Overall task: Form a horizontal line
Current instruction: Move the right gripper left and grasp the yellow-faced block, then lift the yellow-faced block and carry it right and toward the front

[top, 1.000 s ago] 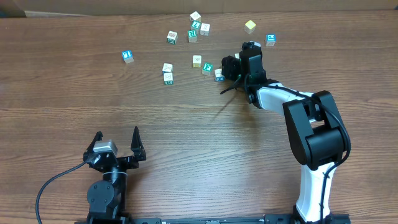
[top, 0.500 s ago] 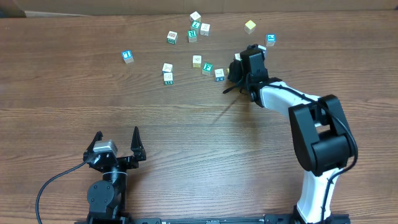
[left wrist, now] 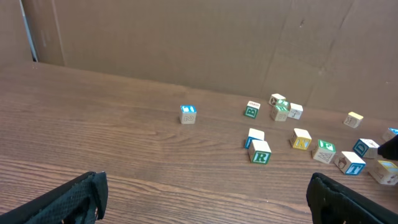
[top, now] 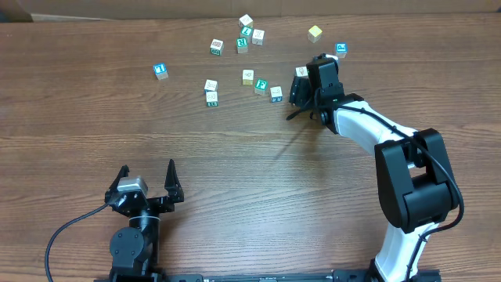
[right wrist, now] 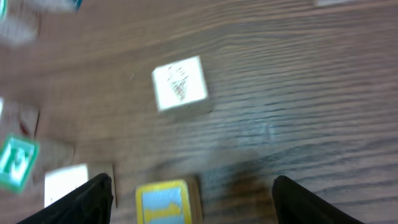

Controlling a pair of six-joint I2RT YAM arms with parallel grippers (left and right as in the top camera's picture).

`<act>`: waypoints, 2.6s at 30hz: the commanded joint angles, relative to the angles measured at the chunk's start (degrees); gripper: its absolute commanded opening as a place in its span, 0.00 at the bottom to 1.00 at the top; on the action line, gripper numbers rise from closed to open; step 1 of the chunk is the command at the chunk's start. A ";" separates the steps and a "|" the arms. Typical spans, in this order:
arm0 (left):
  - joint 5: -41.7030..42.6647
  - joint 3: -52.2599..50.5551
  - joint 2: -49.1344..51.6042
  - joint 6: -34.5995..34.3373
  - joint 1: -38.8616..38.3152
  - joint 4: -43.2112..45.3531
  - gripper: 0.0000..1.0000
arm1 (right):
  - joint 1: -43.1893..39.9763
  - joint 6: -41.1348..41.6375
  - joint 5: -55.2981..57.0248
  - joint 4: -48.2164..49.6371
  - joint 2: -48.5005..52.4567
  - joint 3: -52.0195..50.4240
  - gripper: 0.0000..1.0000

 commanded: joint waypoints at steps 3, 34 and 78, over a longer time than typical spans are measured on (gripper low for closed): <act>-0.13 -0.22 -0.63 1.25 0.31 0.04 1.00 | -0.76 -13.29 -2.34 -1.84 0.17 -0.20 0.79; -0.13 -0.22 -0.63 1.25 0.31 0.04 0.99 | -0.74 -13.33 -6.45 2.62 3.72 -0.17 0.42; -0.13 -0.22 -0.63 1.25 0.31 0.04 1.00 | -0.74 -6.36 -6.69 -44.09 -29.57 -0.52 0.31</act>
